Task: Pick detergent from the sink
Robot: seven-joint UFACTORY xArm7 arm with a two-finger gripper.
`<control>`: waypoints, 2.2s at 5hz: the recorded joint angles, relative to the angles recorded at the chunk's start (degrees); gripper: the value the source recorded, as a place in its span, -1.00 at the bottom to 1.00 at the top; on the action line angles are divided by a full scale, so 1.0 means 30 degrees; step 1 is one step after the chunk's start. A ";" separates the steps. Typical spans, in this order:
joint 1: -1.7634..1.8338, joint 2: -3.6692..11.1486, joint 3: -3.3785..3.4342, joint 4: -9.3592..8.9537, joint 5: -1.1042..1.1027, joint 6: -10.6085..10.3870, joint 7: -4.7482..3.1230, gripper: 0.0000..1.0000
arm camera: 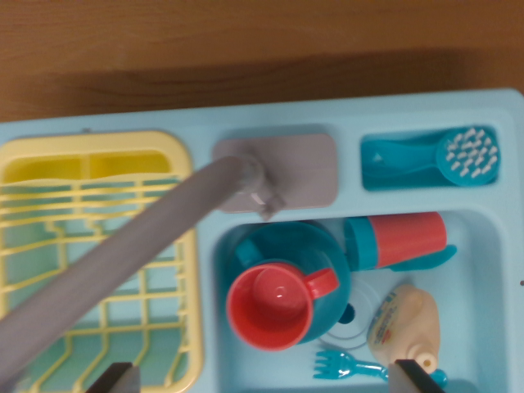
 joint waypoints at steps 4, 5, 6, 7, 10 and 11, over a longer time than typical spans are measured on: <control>-0.0382 0.0425 -0.0329 -0.1608 0.0005 -0.1635 0.0357 -1.00; -0.0578 0.0644 -0.0499 -0.2434 0.0008 -0.2475 0.0541 -1.00; -0.0578 0.0644 -0.0499 -0.2434 0.0008 -0.2475 0.0541 -1.00; -0.0791 0.0881 -0.0682 -0.3331 0.0011 -0.3387 0.0741 -1.00; -0.1002 0.1116 -0.0864 -0.4219 0.0014 -0.4290 0.0938 -1.00; -0.1204 0.1342 -0.1039 -0.5071 0.0017 -0.5157 0.1128 -1.00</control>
